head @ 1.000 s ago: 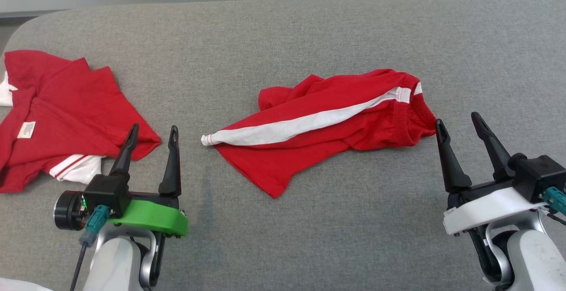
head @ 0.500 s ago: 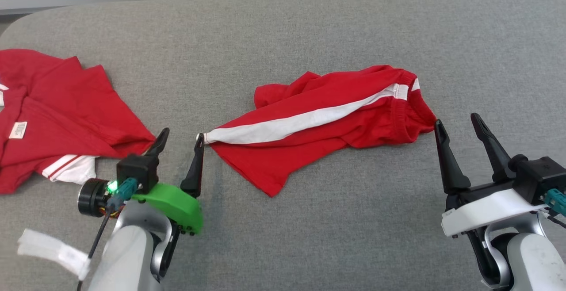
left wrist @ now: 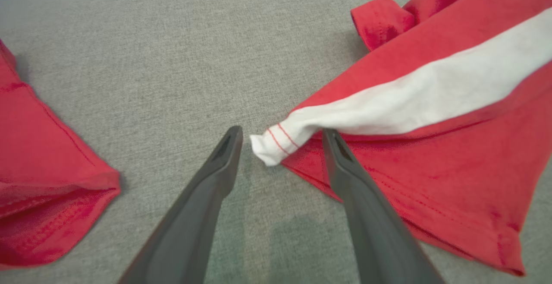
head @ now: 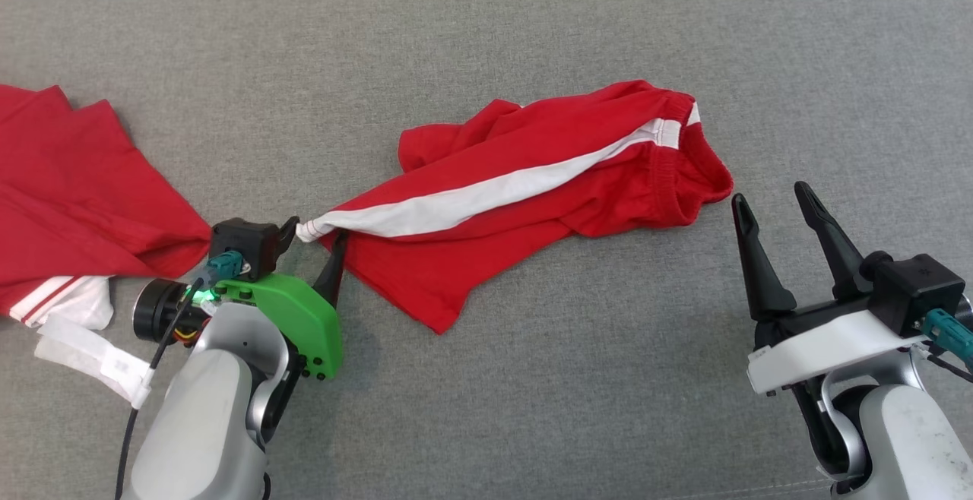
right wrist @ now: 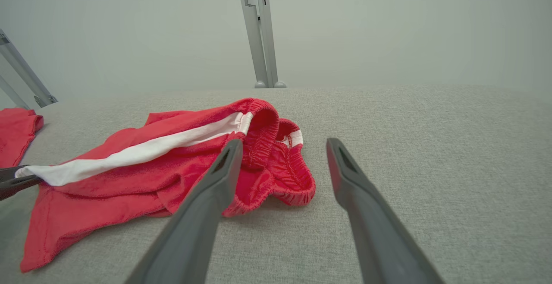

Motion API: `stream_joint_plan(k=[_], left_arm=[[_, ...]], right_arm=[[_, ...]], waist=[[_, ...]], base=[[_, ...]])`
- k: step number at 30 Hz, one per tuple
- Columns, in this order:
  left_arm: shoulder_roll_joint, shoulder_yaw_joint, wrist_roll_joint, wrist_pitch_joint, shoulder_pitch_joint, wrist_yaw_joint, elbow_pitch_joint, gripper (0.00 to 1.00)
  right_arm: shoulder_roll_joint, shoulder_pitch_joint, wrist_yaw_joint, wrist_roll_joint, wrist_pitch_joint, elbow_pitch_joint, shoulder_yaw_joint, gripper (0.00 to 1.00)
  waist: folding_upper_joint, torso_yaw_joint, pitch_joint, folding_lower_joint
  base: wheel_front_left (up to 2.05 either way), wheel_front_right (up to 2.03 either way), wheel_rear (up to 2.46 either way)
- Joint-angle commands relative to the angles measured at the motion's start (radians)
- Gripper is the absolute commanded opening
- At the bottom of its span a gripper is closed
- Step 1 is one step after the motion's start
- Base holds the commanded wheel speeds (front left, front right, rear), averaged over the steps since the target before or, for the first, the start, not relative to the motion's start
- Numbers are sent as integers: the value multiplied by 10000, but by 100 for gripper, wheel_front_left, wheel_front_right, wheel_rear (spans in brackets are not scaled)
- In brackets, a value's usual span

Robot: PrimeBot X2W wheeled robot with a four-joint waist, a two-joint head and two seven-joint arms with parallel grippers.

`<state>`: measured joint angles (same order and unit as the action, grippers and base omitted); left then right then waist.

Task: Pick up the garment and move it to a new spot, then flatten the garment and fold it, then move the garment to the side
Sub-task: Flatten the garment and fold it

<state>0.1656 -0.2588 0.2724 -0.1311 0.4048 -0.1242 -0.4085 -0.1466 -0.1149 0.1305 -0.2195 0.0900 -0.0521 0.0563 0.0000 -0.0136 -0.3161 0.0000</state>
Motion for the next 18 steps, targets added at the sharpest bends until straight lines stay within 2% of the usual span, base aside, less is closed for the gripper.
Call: stream_joint_plan(k=[1, 9, 18], left_arm=[[105, -28, 90, 120, 148, -49, 61, 0], [146, -417, 277, 299, 328, -61, 457, 0], [-59, -749, 189, 625, 428, 6, 892, 0]], right_arm=[[-44, -175, 3, -60, 57, 73, 21, 100], [-373, -777, 4, -186, -120, 523, 516, 100], [-817, -2114, 3, -629, -336, 1874, 1238, 100]], waist=[[0, -59, -119, 0], [0, 300, -381, 0], [0, 918, -717, 0]], base=[[0, 0, 0], [0, 0, 0], [0, 0, 0]])
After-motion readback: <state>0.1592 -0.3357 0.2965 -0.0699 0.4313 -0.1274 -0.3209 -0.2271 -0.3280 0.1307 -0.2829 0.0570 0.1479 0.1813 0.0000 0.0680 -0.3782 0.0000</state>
